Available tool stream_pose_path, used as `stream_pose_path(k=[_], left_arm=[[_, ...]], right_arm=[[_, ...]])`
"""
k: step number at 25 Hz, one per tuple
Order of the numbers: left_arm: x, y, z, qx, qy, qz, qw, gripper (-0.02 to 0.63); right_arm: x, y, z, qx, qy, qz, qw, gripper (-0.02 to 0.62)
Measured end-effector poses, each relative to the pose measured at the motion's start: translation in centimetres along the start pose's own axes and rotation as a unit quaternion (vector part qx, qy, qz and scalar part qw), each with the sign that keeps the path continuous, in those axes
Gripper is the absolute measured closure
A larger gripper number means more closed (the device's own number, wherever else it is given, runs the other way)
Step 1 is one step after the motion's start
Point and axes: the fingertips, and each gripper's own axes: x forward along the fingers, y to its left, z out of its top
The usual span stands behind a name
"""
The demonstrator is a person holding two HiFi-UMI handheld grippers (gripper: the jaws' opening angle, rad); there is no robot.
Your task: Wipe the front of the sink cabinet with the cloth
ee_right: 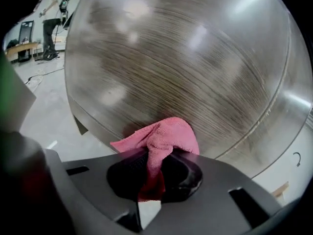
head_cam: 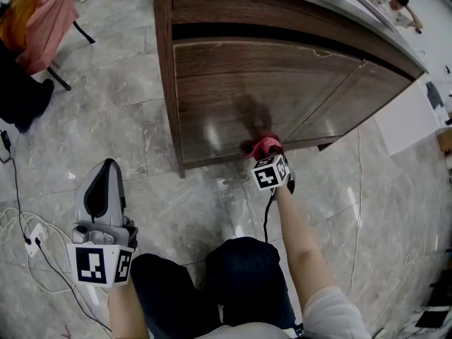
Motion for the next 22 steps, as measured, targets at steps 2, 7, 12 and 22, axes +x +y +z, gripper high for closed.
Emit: stream_pose_path(k=[2,7,12,22], left_arm=[[-0.1,-0.1,0.1,-0.001,-0.001,-0.001,1.0,0.6],[-0.9,0.1,0.3,-0.002,-0.006,0.004,1.0,0.601],[-2.0,0.7,0.6,0.002,-0.007,0.014,0.9999,0.6],[-4.3,2.8,0.4,0.003,-0.003,0.041,0.9992,0.6]], right_arm=[[-0.3,2.4,1.1,-0.028,-0.012,0.02,0.999,0.549],[-1.0,8.9,3.8,-0.09,-0.04,0.075,0.992,0.549],[-1.7,14.3,6.3,-0.147,-0.063,0.117,0.98,0.549],[-3.1,22.6,10.1,-0.245,-0.102,0.174,0.948,0.549]])
